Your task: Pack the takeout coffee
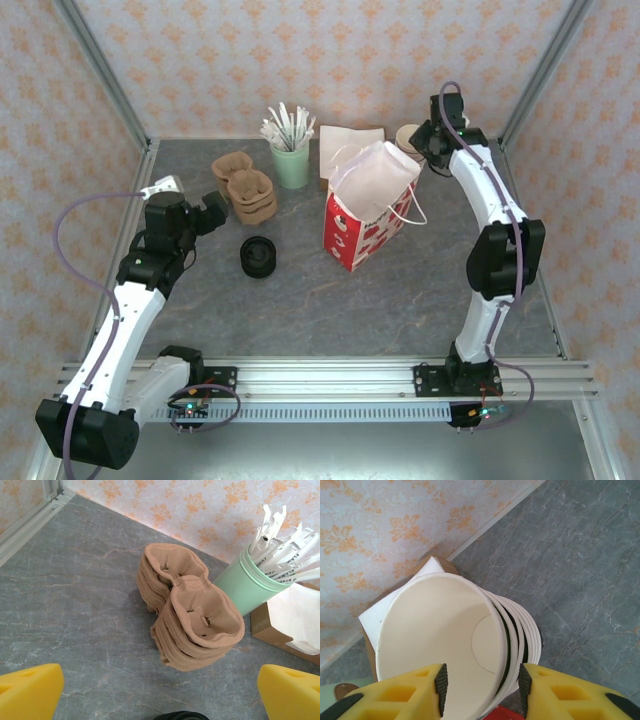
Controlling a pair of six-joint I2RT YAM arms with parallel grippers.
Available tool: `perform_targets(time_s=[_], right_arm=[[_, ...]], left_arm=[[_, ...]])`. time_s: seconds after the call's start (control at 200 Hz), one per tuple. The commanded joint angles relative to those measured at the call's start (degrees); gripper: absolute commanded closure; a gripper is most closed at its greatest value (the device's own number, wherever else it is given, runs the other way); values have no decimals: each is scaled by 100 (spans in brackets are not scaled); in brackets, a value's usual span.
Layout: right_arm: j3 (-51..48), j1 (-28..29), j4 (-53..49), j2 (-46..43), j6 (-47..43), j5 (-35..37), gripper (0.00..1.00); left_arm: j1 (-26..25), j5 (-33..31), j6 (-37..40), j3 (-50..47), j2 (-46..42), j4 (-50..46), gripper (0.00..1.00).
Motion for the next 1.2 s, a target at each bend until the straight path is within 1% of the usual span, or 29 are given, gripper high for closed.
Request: perform_targets(time_s=[0.0, 0.05, 0.13, 0.21, 0.275, 0.335, 0.576, 0.741, 0.796, 0.831, 0.941, 1.036, 1.196], right_arm=[[286, 29, -275, 71, -118, 179, 62], [299, 29, -275, 68, -144, 203, 66], [325, 29, -299, 75, -169, 215, 68], [352, 27, -324, 96, -195, 207, 76], [361, 30, -332, 101, -206, 198, 78], [361, 29, -341, 102, -213, 202, 79], [389, 38, -474, 136, -213, 395, 73], [471, 38, -523, 197, -214, 398, 77], [483, 38, -517, 197, -222, 400, 81], [494, 38, -513, 197, -242, 393, 82], [505, 34, -534, 205, -253, 399, 82], [501, 38, -560, 215, -250, 426, 78], [511, 38, -553, 246, -232, 453, 78]], left_arm=[[-61, 41, 129, 96, -142, -16, 0], [-54, 47, 139, 105, -140, -9, 0], [-59, 34, 149, 107, -134, -28, 0], [-65, 35, 146, 113, -133, -26, 0], [-60, 58, 125, 108, -129, -25, 0], [-59, 72, 122, 110, -134, -41, 0], [-59, 71, 114, 119, -169, -73, 0], [-61, 106, 110, 122, -178, -85, 0], [-62, 107, 102, 114, -194, -98, 0], [-63, 107, 98, 109, -203, -106, 0], [-58, 104, 88, 113, -244, -114, 0], [-54, 100, 91, 132, -265, -125, 0], [-59, 94, 89, 133, -296, -167, 0]])
